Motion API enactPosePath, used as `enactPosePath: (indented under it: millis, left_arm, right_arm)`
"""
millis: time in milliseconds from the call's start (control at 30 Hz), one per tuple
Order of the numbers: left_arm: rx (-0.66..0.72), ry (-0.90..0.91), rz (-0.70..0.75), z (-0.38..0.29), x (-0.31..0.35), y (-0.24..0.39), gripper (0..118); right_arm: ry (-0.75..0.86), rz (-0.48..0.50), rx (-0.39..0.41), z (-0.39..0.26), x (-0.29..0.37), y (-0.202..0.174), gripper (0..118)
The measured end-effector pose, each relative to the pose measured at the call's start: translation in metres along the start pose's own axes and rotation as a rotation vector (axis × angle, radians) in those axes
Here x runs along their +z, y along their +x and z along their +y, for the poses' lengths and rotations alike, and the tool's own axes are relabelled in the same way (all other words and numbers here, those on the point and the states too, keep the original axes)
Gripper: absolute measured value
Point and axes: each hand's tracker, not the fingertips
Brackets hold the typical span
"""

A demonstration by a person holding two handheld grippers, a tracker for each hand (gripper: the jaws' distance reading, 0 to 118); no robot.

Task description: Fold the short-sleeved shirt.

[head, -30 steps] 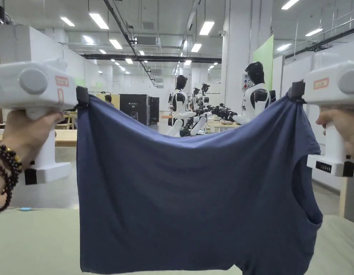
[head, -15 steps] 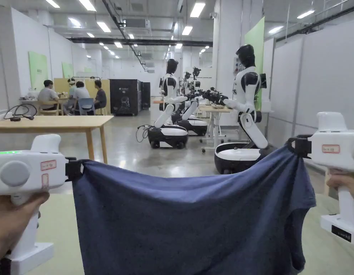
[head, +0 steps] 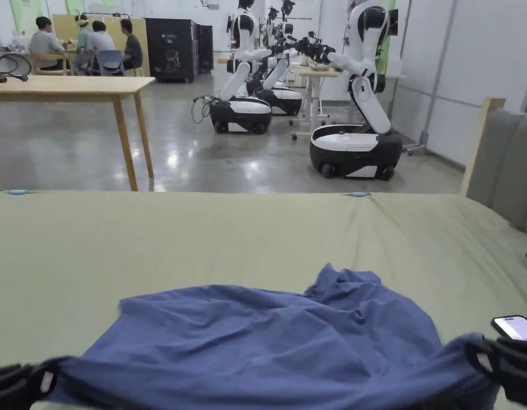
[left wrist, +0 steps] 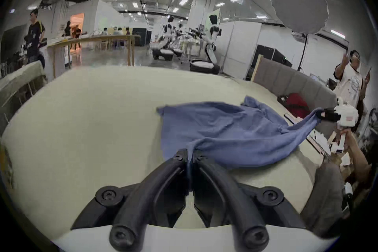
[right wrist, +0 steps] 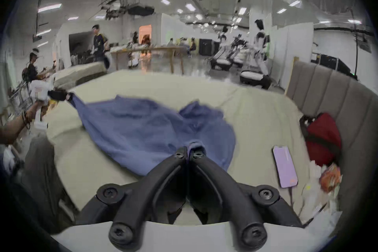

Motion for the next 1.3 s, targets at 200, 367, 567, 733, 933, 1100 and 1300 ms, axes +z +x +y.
enactPosePath:
  millis: [200,367,567,733,933,1100,1300]
  left_arm:
    - [0.059,-0.075,0.000,-0.051,0.032,0.000,2]
    - [0.082,-0.117,-0.004,-0.068,0.047,-0.003,2]
    - [0.050,-0.204,0.008,-0.086,0.040,-0.001,2]
    - [0.055,-0.206,0.030,-0.099,0.029,-0.003,7]
    - [0.121,-0.155,0.066,-0.090,0.046,0.000,116]
    - [0.144,-0.040,0.122,-0.075,0.095,0.012,103]
    - [0.083,0.049,0.196,-0.071,0.126,0.024,0]
  right_arm:
    - [-0.165,-0.001,-0.004,-0.066,0.020,-0.015,2]
    - [-0.239,0.011,-0.114,-0.094,0.025,-0.001,2]
    - [-0.352,0.026,-0.113,-0.118,0.005,0.008,2]
    - [-0.331,0.012,-0.085,-0.120,0.004,0.007,21]
    - [-0.192,-0.155,-0.121,-0.105,0.050,0.013,117]
    - [0.058,-0.193,-0.217,-0.071,0.124,-0.007,78]
    - [0.088,-0.190,-0.192,-0.059,0.142,-0.038,0]
